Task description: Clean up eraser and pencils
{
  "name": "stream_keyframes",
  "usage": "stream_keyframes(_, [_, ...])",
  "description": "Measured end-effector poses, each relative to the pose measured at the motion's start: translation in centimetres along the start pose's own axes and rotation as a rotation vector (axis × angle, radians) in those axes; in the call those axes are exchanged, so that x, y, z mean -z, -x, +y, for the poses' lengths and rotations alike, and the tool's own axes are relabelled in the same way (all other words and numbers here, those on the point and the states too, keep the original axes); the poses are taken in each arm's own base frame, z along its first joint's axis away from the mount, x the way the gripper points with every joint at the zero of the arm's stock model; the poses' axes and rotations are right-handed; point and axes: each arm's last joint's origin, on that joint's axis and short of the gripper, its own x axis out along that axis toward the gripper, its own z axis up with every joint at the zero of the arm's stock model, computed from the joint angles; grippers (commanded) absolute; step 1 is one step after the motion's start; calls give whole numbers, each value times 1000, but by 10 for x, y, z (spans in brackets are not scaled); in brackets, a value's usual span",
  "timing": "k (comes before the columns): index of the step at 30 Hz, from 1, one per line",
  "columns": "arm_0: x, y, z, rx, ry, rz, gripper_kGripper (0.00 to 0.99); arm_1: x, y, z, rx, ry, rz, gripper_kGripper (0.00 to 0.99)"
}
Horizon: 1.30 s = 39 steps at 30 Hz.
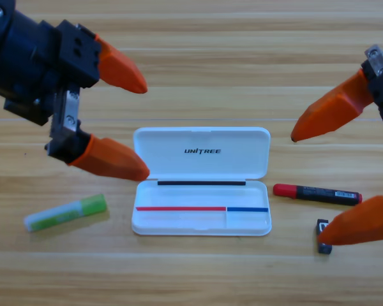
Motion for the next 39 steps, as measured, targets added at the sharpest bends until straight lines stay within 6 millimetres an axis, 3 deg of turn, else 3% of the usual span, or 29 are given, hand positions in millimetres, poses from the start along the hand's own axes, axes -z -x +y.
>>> stream_keyframes(8, [6,-1,0,-27,-18,73,948,0,0,0,3,-8,2,985])
stream_keyframes(13, [6,-1,1,-35,-22,79,950,4,2,-1,66,-115,32,985])
stream_keyframes(21, [6,0,1,-39,-24,79,950,13,18,-7,351,-413,67,985])
stream_keyframes(28, [7,0,2,-53,-39,91,950,33,11,-20,641,-689,114,980])
stream_keyframes(31, [7,0,2,-60,-40,103,950,39,-6,-33,653,-832,157,971])
stream_keyframes(39, [6,12,6,-136,-60,192,950,72,-92,-75,552,-1105,407,971])
